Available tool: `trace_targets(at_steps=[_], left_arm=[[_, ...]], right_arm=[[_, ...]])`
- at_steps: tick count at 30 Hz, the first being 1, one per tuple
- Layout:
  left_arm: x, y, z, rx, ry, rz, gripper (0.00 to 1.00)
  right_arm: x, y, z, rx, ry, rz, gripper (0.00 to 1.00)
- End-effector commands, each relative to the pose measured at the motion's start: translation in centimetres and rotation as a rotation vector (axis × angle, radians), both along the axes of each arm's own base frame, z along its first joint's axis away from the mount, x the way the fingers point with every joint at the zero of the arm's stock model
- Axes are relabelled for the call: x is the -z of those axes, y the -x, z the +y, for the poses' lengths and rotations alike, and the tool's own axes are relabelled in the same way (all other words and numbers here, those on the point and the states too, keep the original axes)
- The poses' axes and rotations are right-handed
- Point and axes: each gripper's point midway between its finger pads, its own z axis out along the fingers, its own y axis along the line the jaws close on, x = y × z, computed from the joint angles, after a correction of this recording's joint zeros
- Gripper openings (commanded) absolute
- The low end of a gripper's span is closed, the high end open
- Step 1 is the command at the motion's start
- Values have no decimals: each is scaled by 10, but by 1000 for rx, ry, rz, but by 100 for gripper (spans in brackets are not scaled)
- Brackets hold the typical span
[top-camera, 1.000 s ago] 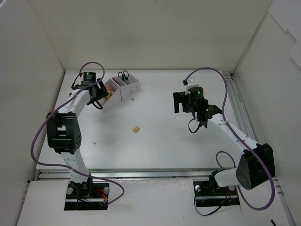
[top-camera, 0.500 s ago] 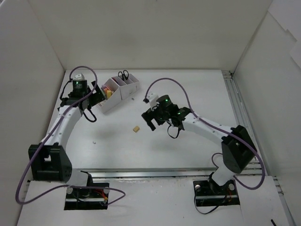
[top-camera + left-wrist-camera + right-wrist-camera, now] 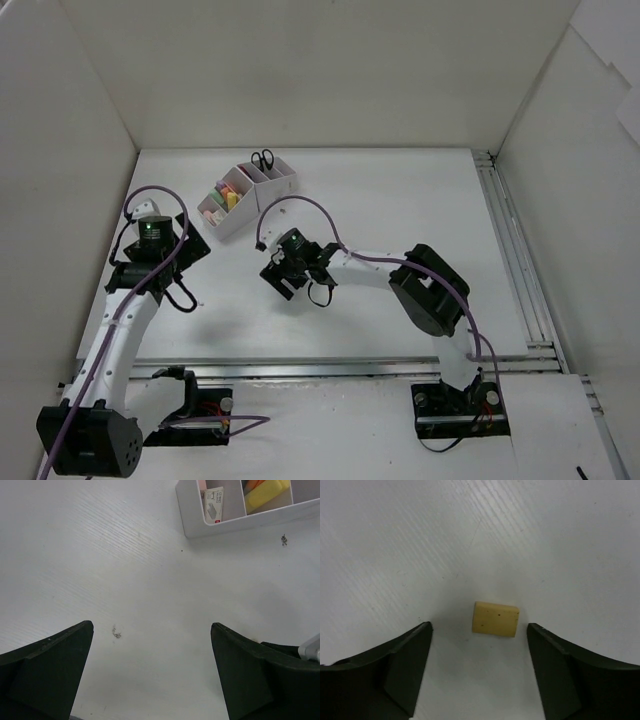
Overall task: Sort the stationery into containers
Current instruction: Pick up the stationery from the center of the board, then place the stationery in the storage box.
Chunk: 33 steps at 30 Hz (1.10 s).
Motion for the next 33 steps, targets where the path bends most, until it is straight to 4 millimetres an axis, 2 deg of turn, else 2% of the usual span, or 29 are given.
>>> trace_targets(at_steps=[1,3,4,6,8,13,16,18,19,20,21,22,23,24,25,26,27,28,33], left_arm=[[-22,2,5,-34,-1,-77,100],[-25,4,6,-38,-2,-82,100],[-26,4,6,-38,-2,-86,99],[-28,3,4,-33,11,-93,99],[-31,2,3,-30,13,-99,99],[-31,1,1,-20,20,-99,99],[-33,0,0,-12,22,-105,100],[-33,-2,0,-12,22,-104,99],[-37,-4,0,-10,20,-111,100],[-35,-5,0,-9,17,-101,99],[-37,-6,0,-6,13,-105,99],[-39,-9,4,-13,5,-107,100],[-41,-10,3,-9,3,-114,99],[-42,-12,3,-3,0,-119,99],[-45,-14,6,-11,1,-124,100],[-45,-16,4,1,5,-125,100],[-47,-17,6,-3,7,-129,100],[-48,-20,9,-9,10,-129,99],[-52,-33,12,13,27,-151,100]], right_arm=[[-27,-29,14,89,-75,-74,67],[-27,-25,17,81,-86,-60,55],[-27,-23,17,86,-93,-50,30],[-33,-24,16,91,-103,-57,14],[-43,-23,17,90,-119,-74,3],[-83,-38,20,94,-187,-164,0],[-110,-59,18,104,-260,-198,0],[-121,-81,8,118,-307,-198,0],[-136,-93,7,121,-329,-223,0],[-141,-110,-4,152,-339,-236,0],[-158,-123,-6,146,-373,-257,0],[-159,-140,-18,160,-368,-275,0],[-166,-148,-19,151,-386,-286,0],[-186,-163,-21,147,-413,-327,0],[-178,-174,-22,142,-402,-325,0],[-182,-188,-30,146,-417,-329,0],[-206,-204,-31,139,-454,-371,0],[-195,-220,-37,150,-458,-356,0],[-209,-270,-25,82,-592,-376,0]])
